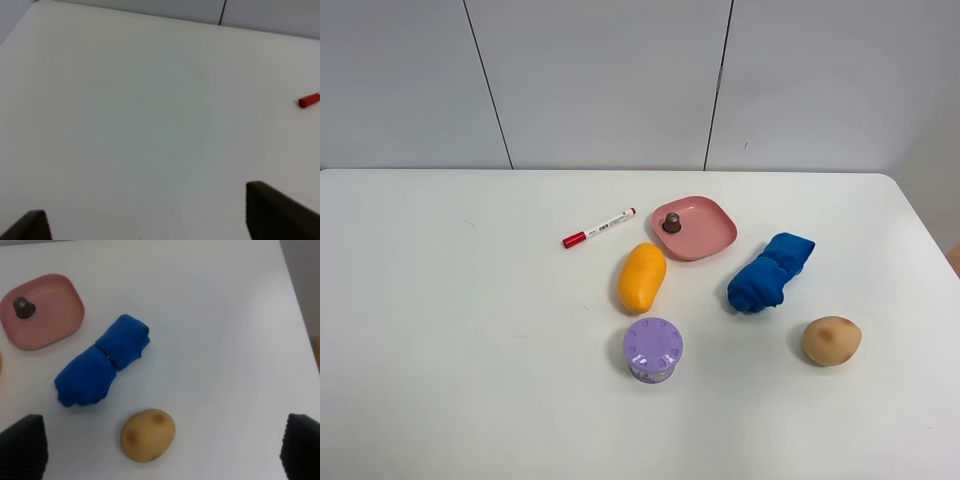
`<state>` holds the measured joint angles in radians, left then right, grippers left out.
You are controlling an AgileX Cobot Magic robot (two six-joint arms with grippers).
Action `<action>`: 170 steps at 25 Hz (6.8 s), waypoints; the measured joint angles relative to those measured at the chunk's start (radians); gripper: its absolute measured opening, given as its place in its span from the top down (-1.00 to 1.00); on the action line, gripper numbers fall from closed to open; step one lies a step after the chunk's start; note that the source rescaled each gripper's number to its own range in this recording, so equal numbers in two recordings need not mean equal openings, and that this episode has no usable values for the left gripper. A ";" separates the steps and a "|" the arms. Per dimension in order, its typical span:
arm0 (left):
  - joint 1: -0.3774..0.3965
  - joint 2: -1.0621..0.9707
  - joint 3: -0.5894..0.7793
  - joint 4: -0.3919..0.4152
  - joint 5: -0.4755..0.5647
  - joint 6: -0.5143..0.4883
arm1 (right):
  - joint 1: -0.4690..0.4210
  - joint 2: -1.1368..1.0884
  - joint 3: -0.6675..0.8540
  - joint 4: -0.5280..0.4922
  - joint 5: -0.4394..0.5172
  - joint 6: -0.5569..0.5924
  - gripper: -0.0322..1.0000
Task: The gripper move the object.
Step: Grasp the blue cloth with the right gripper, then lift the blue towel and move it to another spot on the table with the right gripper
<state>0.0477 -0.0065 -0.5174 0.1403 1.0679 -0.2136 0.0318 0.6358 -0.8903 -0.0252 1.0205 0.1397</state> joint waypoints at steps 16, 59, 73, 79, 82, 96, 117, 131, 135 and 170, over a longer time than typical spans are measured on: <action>0.000 0.000 0.000 0.000 0.000 0.000 | 0.000 0.587 -0.107 0.243 -0.293 0.204 -0.89; 0.000 0.000 0.000 0.000 0.000 0.000 | 0.051 1.233 -0.133 0.351 -0.518 0.434 -0.89; 0.000 0.000 0.000 0.000 0.000 0.002 | 0.108 1.384 -0.232 0.350 -0.573 0.430 -0.20; 0.000 0.000 0.000 0.000 0.000 0.002 | 0.109 1.379 -0.233 0.353 -0.520 0.340 0.94; 0.000 0.000 0.000 0.000 0.000 0.002 | 0.109 1.319 -0.233 0.347 -0.475 0.235 0.94; 0.000 0.000 0.000 0.000 0.000 0.003 | 0.253 0.874 -0.322 0.426 -0.286 -0.021 0.94; 0.000 0.000 0.000 0.000 0.000 0.003 | 0.760 1.559 -1.156 0.301 -0.151 -0.047 0.94; 0.000 0.000 0.000 0.000 0.000 0.003 | 0.795 1.760 -1.162 0.287 -0.135 -0.031 0.94; 0.000 0.000 0.000 0.000 0.000 0.003 | 0.807 1.799 -1.162 0.268 -0.122 -0.031 0.94; 0.000 0.000 0.000 0.001 0.000 0.003 | 0.808 1.573 -1.164 0.223 0.028 -0.056 -1.00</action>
<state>0.0477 -0.0065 -0.5174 0.1412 1.0679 -0.2104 0.8398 2.2087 -2.0544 0.1976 1.0488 0.0833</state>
